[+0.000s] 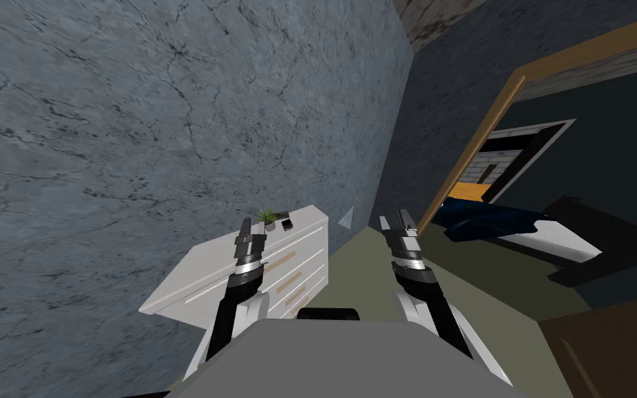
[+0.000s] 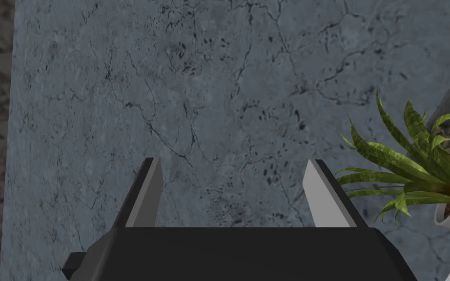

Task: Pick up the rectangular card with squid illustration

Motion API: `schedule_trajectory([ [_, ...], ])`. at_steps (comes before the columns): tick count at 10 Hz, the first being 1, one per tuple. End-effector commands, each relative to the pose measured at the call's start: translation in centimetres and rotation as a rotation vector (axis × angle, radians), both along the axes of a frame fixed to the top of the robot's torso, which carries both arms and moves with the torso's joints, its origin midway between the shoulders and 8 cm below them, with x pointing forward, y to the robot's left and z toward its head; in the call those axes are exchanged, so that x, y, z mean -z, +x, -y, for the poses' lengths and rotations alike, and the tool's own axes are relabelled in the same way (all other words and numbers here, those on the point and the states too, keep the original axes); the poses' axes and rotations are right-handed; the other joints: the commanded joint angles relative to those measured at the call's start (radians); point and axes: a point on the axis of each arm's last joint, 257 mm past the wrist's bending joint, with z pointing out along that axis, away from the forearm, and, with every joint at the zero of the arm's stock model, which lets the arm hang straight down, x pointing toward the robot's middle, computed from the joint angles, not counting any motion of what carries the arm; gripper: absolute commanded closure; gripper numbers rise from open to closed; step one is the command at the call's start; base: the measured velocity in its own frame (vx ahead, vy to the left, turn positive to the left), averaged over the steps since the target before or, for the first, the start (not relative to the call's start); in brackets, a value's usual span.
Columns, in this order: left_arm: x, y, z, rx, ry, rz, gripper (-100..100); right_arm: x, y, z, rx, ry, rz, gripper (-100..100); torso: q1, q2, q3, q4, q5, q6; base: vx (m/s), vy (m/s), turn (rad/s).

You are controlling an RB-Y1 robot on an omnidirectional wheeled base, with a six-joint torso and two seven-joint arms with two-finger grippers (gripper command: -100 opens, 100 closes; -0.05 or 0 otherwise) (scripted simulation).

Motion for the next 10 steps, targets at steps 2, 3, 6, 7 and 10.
schedule_trajectory([
  [2, -0.2, 1.6, 1.0, 0.038, 0.064, -0.021, -100, 0.0, 0.0, 0.0, 0.000, 0.000, 0.000, 0, -0.001, 0.001, 0.000, 0.000, 0.000, 0.000, -0.019, -0.031, 0.015],
  [3, -0.3, 2.5, 1.4, 0.052, 0.091, -0.031, -100, 0.0, 0.0, 0.0, 0.000, 0.000, 0.000, 0, -0.002, 0.001, 0.001, 0.000, 0.000, 0.000, -0.027, -0.054, 0.026],
  [6, -0.3, 4.9, 2.1, 0.071, 0.147, -0.067, -100, 0.0, 0.0, 0.0, 0.000, 0.000, 0.000, 0, -0.004, 0.001, 0.001, 0.000, -0.001, 0.000, -0.028, -0.067, 0.021],
  [7, -0.7, 5.0, 2.2, 0.074, 0.148, -0.057, -100, 0.0, 0.0, 0.0, 0.000, 0.000, 0.000, 0, -0.004, 0.001, 0.001, 0.000, -0.001, 0.000, -0.015, -0.047, 0.019],
  [10, -0.6, 7.9, 2.6, 0.078, 0.197, -0.101, -100, 0.0, 0.0, 0.0, 0.000, 0.000, 0.000, 0, -0.002, 0.001, 0.000, 0.000, -0.001, 0.000, -0.017, -0.046, 0.032],
])
